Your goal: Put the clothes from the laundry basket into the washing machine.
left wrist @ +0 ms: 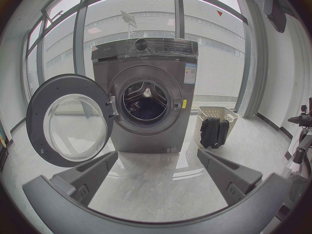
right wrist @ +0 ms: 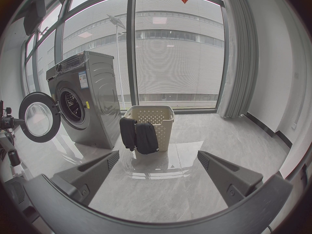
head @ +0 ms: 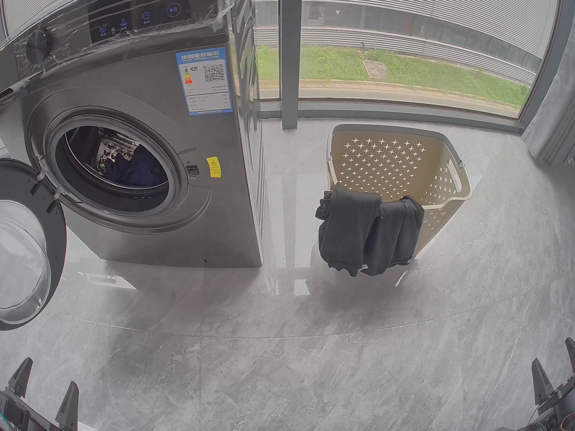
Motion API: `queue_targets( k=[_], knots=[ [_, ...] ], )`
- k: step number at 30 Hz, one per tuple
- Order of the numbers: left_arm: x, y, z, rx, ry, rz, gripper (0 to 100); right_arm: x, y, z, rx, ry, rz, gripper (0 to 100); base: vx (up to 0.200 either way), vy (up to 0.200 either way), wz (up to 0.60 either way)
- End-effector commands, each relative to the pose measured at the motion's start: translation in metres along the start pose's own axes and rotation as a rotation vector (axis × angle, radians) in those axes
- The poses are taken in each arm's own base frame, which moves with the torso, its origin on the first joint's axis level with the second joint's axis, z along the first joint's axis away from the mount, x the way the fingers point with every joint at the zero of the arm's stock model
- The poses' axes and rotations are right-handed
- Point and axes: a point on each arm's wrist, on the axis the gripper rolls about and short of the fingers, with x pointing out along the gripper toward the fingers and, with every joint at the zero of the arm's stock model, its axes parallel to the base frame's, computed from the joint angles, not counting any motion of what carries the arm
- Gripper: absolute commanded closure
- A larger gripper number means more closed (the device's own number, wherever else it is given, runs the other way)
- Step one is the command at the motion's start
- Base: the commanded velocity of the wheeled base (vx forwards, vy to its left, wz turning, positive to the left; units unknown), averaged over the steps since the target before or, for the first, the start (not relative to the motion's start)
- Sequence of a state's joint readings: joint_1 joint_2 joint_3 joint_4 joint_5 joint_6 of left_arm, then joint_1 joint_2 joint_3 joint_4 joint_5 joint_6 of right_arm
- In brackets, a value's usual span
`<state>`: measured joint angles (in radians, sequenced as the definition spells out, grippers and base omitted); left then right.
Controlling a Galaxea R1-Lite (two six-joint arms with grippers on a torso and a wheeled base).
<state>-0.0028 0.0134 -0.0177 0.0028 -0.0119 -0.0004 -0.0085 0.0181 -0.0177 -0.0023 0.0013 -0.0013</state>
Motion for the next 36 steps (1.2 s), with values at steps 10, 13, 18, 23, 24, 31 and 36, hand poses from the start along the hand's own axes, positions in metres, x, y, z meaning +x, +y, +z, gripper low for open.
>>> queue_targets(
  k=[10,13,18,23,24,31,36],
  knots=[
    [0.0002,0.0,-0.0043,0.0,0.003,-0.001,0,0.0015,0.0,-0.0048,0.0,0.02,0.0,0,0.0,-0.16,0.0],
    [0.0002,0.0,-0.0043,0.0,0.003,-0.001,0,0.0015,0.0,-0.0048,0.0,0.02,-0.002,0,0.0,-0.2,0.0],
    [0.0002,0.0,-0.0043,0.002,0.003,-0.001,0,0.0015,0.0,-0.0048,0.0,0.02,0.0,0,0.0,-0.2,0.0],
    [0.0002,0.0,-0.0043,0.0,0.003,-0.002,0,0.0015,0.0,-0.0048,0.0,0.02,0.0,0,0.0,-0.08,0.0],
    [0.0002,0.0,-0.0043,0.0,0.003,-0.002,0,0.0015,0.0,-0.0048,0.0,0.02,0.0,0,0.0,0.0,0.0],
    [0.0002,0.0,-0.0043,0.002,0.003,-0.002,0,0.0015,0.0,-0.0048,0.0,0.02,0.0,0,0.0,-0.057,0.0],
    [0.0002,0.0,-0.0043,-0.001,0.003,-0.002,0,0.0015,0.0,-0.0048,0.0,0.02,0.0,0,0.12,-0.04,0.0]
  ],
)
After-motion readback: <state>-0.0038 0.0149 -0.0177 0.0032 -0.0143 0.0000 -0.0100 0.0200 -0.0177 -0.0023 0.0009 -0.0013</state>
